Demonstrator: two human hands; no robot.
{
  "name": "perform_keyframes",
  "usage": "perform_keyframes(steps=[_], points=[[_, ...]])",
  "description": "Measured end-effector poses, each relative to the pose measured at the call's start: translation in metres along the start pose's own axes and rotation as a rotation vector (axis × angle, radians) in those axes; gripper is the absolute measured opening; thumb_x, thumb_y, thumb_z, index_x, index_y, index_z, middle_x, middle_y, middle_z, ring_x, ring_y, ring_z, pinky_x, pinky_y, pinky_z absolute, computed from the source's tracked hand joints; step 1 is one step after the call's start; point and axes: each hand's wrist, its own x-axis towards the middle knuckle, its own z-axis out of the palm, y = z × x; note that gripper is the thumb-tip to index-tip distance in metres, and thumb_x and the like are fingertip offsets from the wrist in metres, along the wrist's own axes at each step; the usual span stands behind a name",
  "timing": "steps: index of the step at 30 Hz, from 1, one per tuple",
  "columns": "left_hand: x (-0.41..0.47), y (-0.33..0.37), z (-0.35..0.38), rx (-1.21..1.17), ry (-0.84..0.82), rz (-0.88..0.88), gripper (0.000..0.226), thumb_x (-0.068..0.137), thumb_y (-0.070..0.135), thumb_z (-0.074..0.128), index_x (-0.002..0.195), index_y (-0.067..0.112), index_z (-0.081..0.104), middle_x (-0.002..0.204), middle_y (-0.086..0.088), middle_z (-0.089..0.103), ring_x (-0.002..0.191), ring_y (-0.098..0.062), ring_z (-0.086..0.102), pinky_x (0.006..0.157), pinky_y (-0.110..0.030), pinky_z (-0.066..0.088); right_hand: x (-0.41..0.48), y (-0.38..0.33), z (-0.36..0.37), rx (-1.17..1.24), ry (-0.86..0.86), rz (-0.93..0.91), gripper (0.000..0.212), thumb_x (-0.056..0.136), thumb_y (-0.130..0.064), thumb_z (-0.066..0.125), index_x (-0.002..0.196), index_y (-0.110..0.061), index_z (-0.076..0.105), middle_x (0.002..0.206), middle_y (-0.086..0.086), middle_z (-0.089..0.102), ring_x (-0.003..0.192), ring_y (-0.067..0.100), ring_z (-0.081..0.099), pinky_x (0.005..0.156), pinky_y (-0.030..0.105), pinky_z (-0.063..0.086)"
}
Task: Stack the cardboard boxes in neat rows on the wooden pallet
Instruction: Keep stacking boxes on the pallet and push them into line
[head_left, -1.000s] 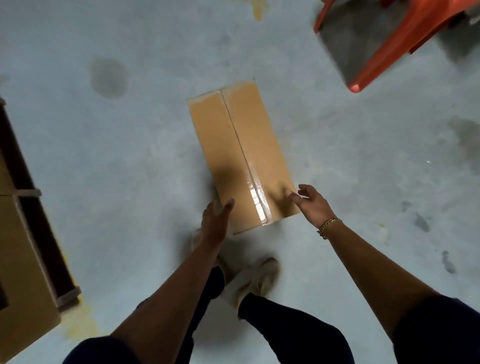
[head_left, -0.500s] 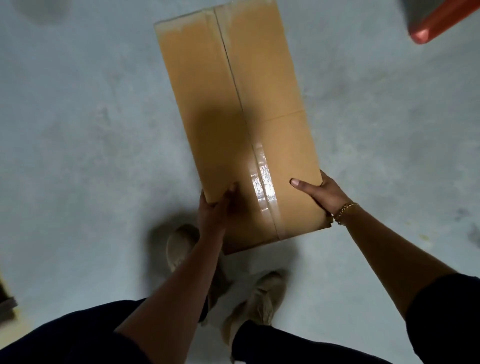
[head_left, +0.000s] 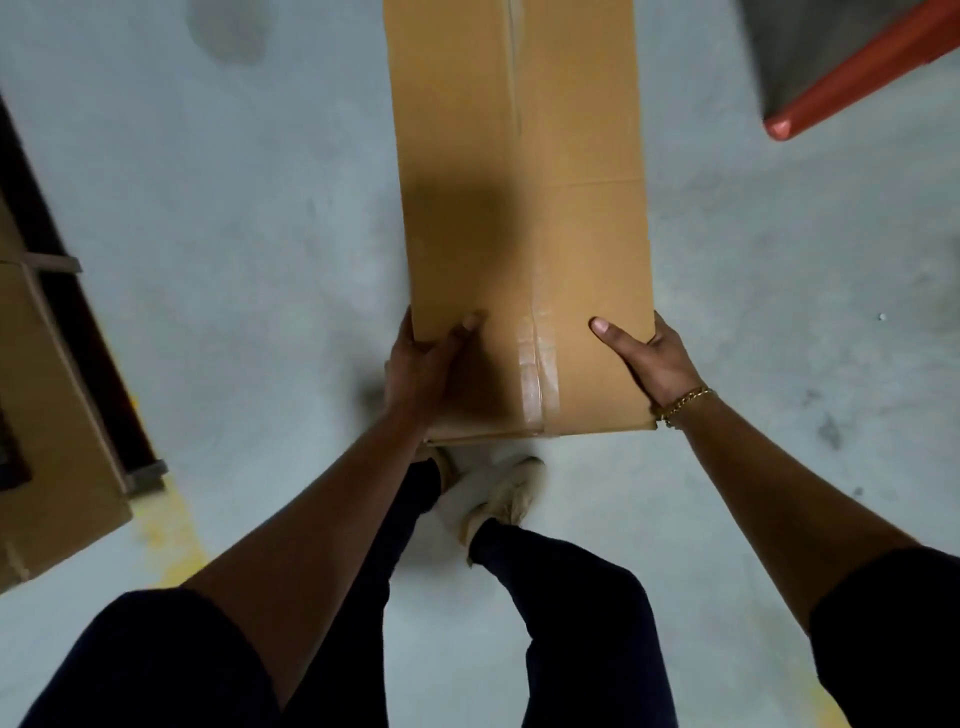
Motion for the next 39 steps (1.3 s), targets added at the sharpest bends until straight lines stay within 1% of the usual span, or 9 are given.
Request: perform_keyframes(steps=[2, 5, 9, 12, 19, 22, 25, 33, 39], points=[[-0.049, 0.03, -0.032, 0.008, -0.018, 0.038, 0.091, 0.066, 0.081, 0.074, 0.146, 0.045, 0.049, 0.125, 0.014, 0.065, 0.12, -0.024, 0.061, 0.103, -0.047, 0.051, -0.052, -0.039, -0.008, -0.006, -0.005, -0.023, 0.07, 0.067, -0.066, 0.084, 0.124, -0.031, 0.066, 0.113, -0.011, 0.075, 0.103, 0.009, 0.072, 0.096, 0.041, 0.057], [-0.126, 0.07, -0.078, -0.012, -0.007, 0.094, 0.086, 0.067, 0.079, 0.077, 0.143, 0.051, 0.048, 0.129, 0.017, 0.066, 0.119, -0.022, 0.062, 0.104, -0.05, 0.051, -0.131, -0.095, -0.02, -0.044, -0.025, -0.077, 0.07, 0.066, -0.071, 0.082, 0.123, -0.035, 0.066, 0.113, -0.014, 0.075, 0.101, 0.005, 0.071, 0.094, 0.037, 0.057], [-0.227, 0.116, -0.131, -0.033, 0.061, 0.182, 0.082, 0.072, 0.074, 0.077, 0.144, 0.046, 0.05, 0.132, 0.014, 0.065, 0.12, -0.022, 0.062, 0.105, -0.048, 0.051, -0.231, -0.164, -0.03, -0.048, -0.057, -0.168, 0.059, 0.073, -0.059, 0.082, 0.123, -0.033, 0.066, 0.111, -0.015, 0.074, 0.092, -0.004, 0.07, 0.081, 0.023, 0.056], [-0.293, 0.126, -0.167, -0.063, 0.121, 0.239, 0.079, 0.074, 0.074, 0.074, 0.143, 0.047, 0.05, 0.134, 0.011, 0.065, 0.122, -0.024, 0.06, 0.105, -0.049, 0.05, -0.293, -0.197, -0.029, -0.084, -0.091, -0.232, 0.052, 0.077, -0.054, 0.083, 0.121, -0.032, 0.067, 0.11, -0.016, 0.074, 0.095, -0.003, 0.07, 0.081, 0.021, 0.053], [-0.414, 0.116, -0.254, -0.273, 0.312, 0.336, 0.05, 0.073, 0.065, 0.08, 0.118, 0.051, 0.062, 0.107, 0.023, 0.074, 0.106, -0.007, 0.069, 0.101, -0.044, 0.054, -0.403, -0.264, 0.006, -0.198, -0.213, -0.391, 0.041, 0.077, -0.054, 0.082, 0.111, -0.038, 0.067, 0.103, -0.023, 0.072, 0.09, -0.008, 0.068, 0.079, 0.019, 0.053], [-0.451, 0.097, -0.298, -0.368, 0.385, 0.331, 0.065, 0.07, 0.068, 0.081, 0.127, 0.042, 0.063, 0.111, 0.017, 0.075, 0.104, -0.009, 0.071, 0.098, -0.047, 0.056, -0.442, -0.285, 0.042, -0.258, -0.293, -0.468, 0.038, 0.077, -0.056, 0.081, 0.107, -0.039, 0.067, 0.099, -0.025, 0.072, 0.083, -0.012, 0.067, 0.071, 0.015, 0.051], [-0.484, 0.074, -0.346, -0.44, 0.455, 0.333, 0.074, 0.064, 0.075, 0.082, 0.128, 0.041, 0.064, 0.113, 0.014, 0.076, 0.104, -0.014, 0.073, 0.098, -0.051, 0.056, -0.478, -0.301, 0.087, -0.319, -0.372, -0.543, 0.042, 0.075, -0.059, 0.08, 0.109, -0.038, 0.068, 0.099, -0.023, 0.073, 0.089, -0.004, 0.069, 0.073, 0.021, 0.052], [-0.578, -0.028, -0.484, -0.622, 0.706, 0.345, 0.053, 0.079, 0.058, 0.081, 0.125, 0.039, 0.065, 0.111, 0.017, 0.076, 0.103, -0.01, 0.073, 0.099, -0.047, 0.056, -0.586, -0.313, 0.257, -0.464, -0.63, -0.692, 0.063, 0.063, -0.072, 0.082, 0.112, -0.035, 0.071, 0.103, -0.017, 0.077, 0.096, 0.008, 0.073, 0.093, 0.041, 0.058], [-0.636, -0.123, -0.598, -0.674, 0.823, 0.291, 0.06, 0.069, 0.068, 0.081, 0.121, 0.04, 0.068, 0.11, 0.016, 0.077, 0.103, -0.013, 0.074, 0.098, -0.047, 0.057, -0.67, -0.285, 0.397, -0.508, -0.779, -0.701, 0.074, 0.056, -0.077, 0.082, 0.113, -0.032, 0.072, 0.106, -0.014, 0.077, 0.1, 0.014, 0.074, 0.097, 0.044, 0.056]])
